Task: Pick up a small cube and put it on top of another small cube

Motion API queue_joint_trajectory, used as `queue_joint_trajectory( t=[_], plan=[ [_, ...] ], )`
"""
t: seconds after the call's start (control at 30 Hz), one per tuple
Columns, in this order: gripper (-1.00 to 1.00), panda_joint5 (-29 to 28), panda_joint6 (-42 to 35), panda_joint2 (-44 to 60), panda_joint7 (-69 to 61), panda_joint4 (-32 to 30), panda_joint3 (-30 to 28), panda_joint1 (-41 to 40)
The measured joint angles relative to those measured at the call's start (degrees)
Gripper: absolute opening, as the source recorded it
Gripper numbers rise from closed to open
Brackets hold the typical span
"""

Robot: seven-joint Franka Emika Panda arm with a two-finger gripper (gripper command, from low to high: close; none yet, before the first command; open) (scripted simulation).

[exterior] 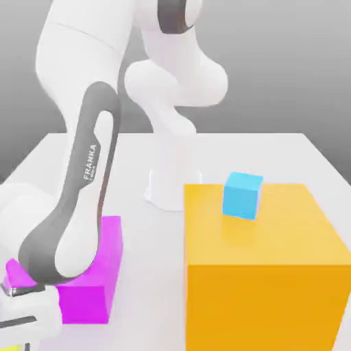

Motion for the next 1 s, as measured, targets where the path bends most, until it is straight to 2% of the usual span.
queue_joint_trajectory(
  t=[0.13,0.3,0.6,1.0],
  plan=[
    [-1.00,0.1,0.1,0.3,-0.1,0.1,0.0,0.0],
    [-1.00,-2.5,-6.3,-8.5,2.4,-2.6,-2.1,3.2],
    [-1.00,-3.7,-16.6,-24.9,8.6,-9.9,2.2,11.5],
    [-1.00,-12.8,-28.2,-49.2,21.7,-20.3,10.3,20.9]
  ],
)
